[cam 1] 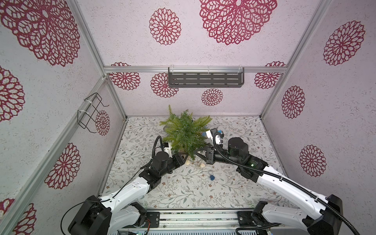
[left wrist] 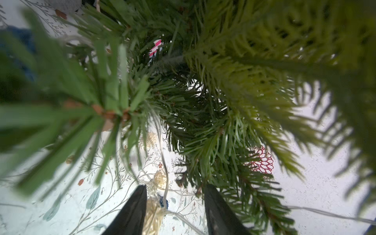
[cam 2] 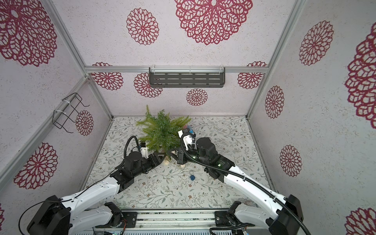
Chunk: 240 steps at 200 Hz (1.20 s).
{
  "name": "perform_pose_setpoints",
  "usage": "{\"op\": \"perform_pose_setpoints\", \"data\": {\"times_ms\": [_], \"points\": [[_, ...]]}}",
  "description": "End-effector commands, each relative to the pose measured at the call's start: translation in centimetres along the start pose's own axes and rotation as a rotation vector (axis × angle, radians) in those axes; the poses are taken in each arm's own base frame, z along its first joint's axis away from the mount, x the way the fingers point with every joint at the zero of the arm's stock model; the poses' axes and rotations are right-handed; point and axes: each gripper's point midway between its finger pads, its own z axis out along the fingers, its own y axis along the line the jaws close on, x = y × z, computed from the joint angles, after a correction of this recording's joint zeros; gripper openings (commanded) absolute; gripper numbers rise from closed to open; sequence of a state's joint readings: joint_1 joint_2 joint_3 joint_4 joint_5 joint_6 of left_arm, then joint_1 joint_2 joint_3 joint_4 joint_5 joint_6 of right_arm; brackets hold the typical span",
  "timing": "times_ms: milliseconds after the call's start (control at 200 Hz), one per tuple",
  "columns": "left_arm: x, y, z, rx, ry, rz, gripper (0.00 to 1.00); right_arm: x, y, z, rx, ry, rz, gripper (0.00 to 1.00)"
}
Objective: Remove string lights from the small christmas tree
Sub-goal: Remove the light string from the Christmas tree.
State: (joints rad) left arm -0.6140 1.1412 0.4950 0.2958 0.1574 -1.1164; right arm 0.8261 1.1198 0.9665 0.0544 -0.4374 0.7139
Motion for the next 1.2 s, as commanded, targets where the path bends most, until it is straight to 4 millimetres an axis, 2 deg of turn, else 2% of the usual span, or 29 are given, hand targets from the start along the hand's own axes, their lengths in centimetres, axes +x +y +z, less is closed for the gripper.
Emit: {"op": "perform_pose_setpoints", "data": {"times_ms": [0, 175, 545, 906, 1196], "points": [[-1.0, -2.2, 0.4, 0.055, -0.038, 0.012, 0.48, -2.0, 2.6, -1.2, -0.052, -0.077, -0.073, 0.0], [-0.2, -2.0, 0.9, 0.058, -0.019, 0.004, 0.4, -2.0, 2.3, -1.1, -0.04, -0.078, -0.075, 0.0], [0.3, -0.7, -0.4, 0.006, -0.027, -0.006, 0.38, -2.0, 2.4, -0.5, -0.044, -0.07, -0.074, 0.0], [0.7, 0.0, -0.9, -0.007, -0.026, -0.024, 0.38, -1.8, 2.4, 0.0, -0.046, -0.061, -0.068, 0.0], [0.7, 0.0, -1.4, -0.007, -0.033, -0.02, 0.32, -1.7, 2.5, 0.2, -0.045, -0.059, -0.068, 0.0]]}}
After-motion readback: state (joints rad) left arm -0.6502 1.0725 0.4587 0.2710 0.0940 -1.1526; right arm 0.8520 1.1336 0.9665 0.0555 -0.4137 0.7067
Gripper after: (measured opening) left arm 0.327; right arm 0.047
